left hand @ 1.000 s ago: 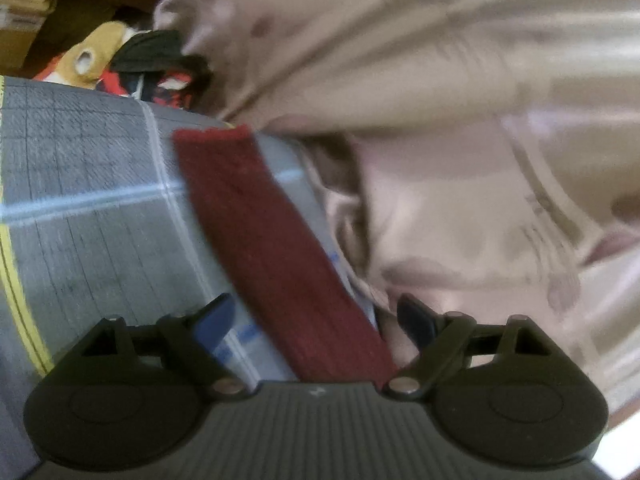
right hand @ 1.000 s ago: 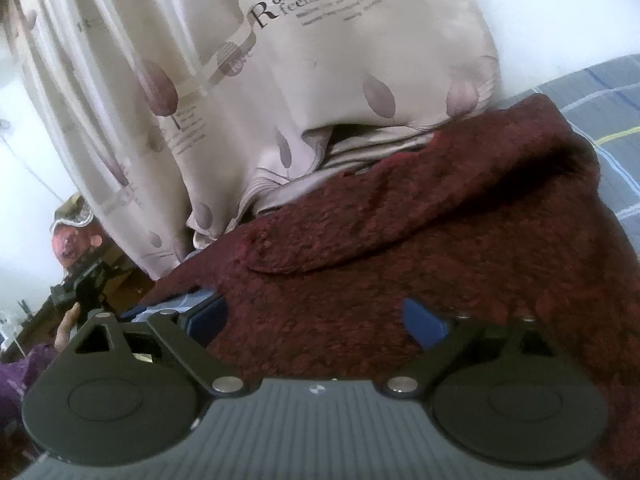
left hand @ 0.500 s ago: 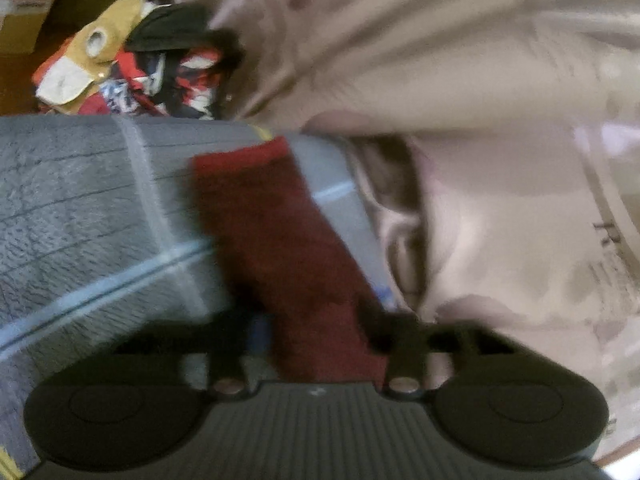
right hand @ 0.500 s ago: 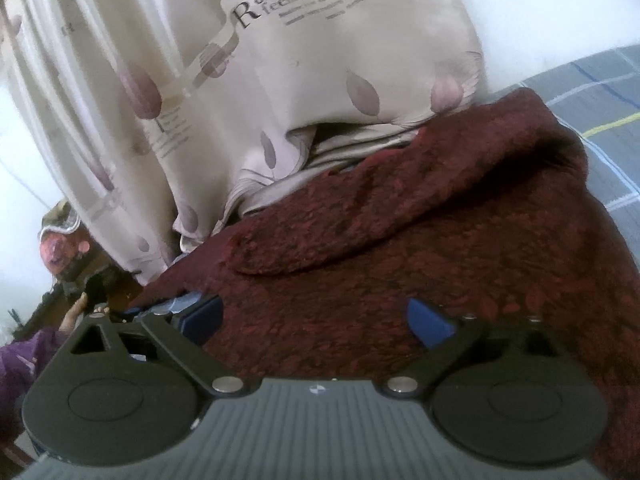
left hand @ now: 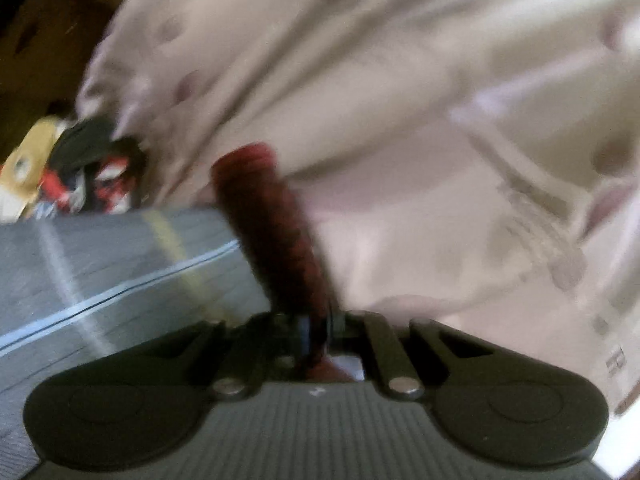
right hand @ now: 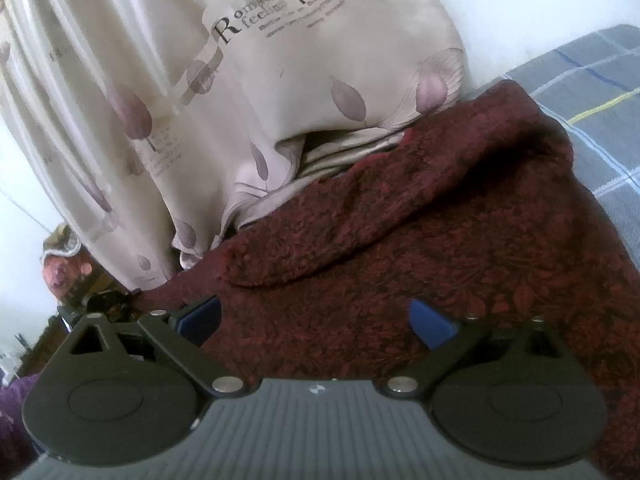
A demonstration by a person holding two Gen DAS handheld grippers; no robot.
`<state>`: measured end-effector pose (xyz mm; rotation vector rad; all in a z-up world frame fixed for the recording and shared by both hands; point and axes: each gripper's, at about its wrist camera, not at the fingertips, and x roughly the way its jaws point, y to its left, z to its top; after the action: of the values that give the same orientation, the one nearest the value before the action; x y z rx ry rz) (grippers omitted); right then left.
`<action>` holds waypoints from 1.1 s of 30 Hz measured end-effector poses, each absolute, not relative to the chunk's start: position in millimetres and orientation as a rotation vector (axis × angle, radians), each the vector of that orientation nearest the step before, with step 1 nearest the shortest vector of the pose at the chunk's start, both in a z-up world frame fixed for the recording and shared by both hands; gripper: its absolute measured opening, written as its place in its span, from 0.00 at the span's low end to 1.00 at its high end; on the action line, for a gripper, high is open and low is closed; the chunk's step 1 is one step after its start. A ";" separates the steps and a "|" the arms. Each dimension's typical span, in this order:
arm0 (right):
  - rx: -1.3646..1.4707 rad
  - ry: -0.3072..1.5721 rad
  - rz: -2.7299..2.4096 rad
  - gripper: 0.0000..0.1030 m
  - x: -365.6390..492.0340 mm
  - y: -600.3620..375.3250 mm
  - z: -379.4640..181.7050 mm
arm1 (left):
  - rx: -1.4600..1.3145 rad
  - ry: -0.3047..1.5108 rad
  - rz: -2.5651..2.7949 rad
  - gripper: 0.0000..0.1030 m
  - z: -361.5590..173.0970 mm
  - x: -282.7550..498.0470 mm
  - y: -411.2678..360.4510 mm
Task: Fold small clothes
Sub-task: 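Grasp the sleeve with the left gripper and fold it toward the right gripper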
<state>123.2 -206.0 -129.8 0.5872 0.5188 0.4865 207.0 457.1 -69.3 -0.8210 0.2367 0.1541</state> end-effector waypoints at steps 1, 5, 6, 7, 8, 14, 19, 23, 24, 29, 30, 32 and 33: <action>0.598 0.518 0.485 0.98 123.5 -207.6 -130.3 | -0.810 0.218 0.135 0.07 -58.5 207.4 448.8; 0.643 0.508 0.474 0.98 123.4 -214.8 -133.3 | -0.775 0.175 0.077 0.07 -24.5 211.2 412.7; 0.653 0.503 0.470 0.98 123.0 -216.5 -133.9 | -0.762 0.172 0.059 0.07 -15.6 211.6 401.9; 0.661 0.499 0.467 0.98 123.0 -217.9 -134.5 | -0.753 0.167 0.033 0.07 -8.1 212.9 388.9; 0.669 0.498 0.468 0.98 123.4 -219.0 -135.1 | -0.748 0.162 0.006 0.07 -1.7 214.0 377.3; 0.695 0.488 0.471 0.98 123.5 -224.0 -136.7 | -0.718 0.192 -0.180 0.07 26.2 222.8 290.6; 0.738 0.466 0.466 0.98 120.1 -232.5 -138.9 | -0.656 0.269 -0.348 0.07 29.0 233.8 205.2; 0.774 0.452 0.469 0.98 119.6 -238.1 -141.6 | -0.637 0.337 -0.442 0.07 10.3 240.8 149.9; 0.781 0.449 0.471 0.98 119.6 -239.1 -142.0 | -0.638 0.360 -0.457 0.07 3.6 242.9 136.9; 0.810 0.433 0.481 0.98 118.7 -244.0 -144.2 | -0.608 0.463 -0.498 0.07 -34.8 250.7 82.8; 0.817 0.430 0.482 0.98 118.3 -244.8 -144.6 | -0.589 0.476 -0.504 0.07 -41.6 251.5 73.5; 0.830 0.417 0.484 0.98 116.5 -246.4 -144.9 | -0.554 0.495 -0.506 0.07 -53.3 248.6 59.0; 0.838 0.412 0.488 0.98 116.2 -247.3 -144.3 | -0.541 0.501 -0.506 0.07 -58.0 249.3 55.3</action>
<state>116.2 -247.3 -144.3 0.8382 0.4122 0.4879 249.3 55.3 -58.0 -0.5406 0.5012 -0.5059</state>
